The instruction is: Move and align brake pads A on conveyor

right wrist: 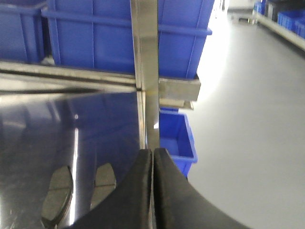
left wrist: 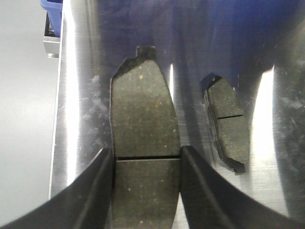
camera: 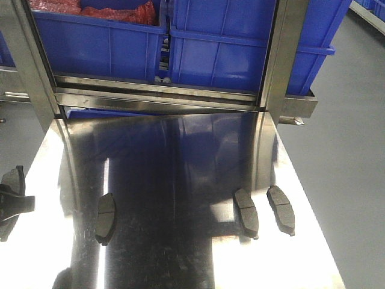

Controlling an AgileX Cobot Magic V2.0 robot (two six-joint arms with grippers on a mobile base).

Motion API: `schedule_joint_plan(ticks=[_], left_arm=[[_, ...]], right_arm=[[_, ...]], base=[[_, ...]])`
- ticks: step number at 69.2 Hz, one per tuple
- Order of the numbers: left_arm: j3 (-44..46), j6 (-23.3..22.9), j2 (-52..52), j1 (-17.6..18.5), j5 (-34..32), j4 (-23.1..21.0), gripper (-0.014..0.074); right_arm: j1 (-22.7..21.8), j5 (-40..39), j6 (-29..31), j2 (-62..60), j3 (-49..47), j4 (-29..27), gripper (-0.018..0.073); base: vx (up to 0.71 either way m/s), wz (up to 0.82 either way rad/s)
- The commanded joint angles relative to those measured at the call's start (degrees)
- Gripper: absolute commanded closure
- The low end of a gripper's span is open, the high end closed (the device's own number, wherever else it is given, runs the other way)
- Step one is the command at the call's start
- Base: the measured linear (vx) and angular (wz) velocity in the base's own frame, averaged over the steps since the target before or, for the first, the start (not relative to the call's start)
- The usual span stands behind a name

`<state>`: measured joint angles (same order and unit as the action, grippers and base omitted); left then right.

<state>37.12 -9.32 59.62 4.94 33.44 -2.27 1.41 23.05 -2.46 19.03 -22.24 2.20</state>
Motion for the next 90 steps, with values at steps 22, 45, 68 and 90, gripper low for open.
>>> schedule_joint_plan(ticks=[22,45,68,90], left_arm=[[1.77,-0.31,-1.17,0.32,-3.98,-0.17,0.0573],[1.77,-0.31,-1.17,0.32,-3.98,-0.17,0.0573],[1.77,-0.31,-1.17,0.32,-3.98,-0.17,0.0573],[1.77,-0.31,-1.17,0.32,-3.98,-0.17,0.0573]], right_arm=[[-0.26,-1.27,2.46,7.10,-4.26,0.36,0.0269],[-0.26,-3.74,1.71,9.99,-5.67,-1.85,-0.0088],[-0.26,8.97,1.76,40.72,-22.61,-5.02,-0.0039],[8.36,11.05,-0.73,64.06,-36.19,-5.31,-0.0036]], base=[[0.00,0.00],[0.00,0.00],[0.00,0.00],[0.00,0.00]])
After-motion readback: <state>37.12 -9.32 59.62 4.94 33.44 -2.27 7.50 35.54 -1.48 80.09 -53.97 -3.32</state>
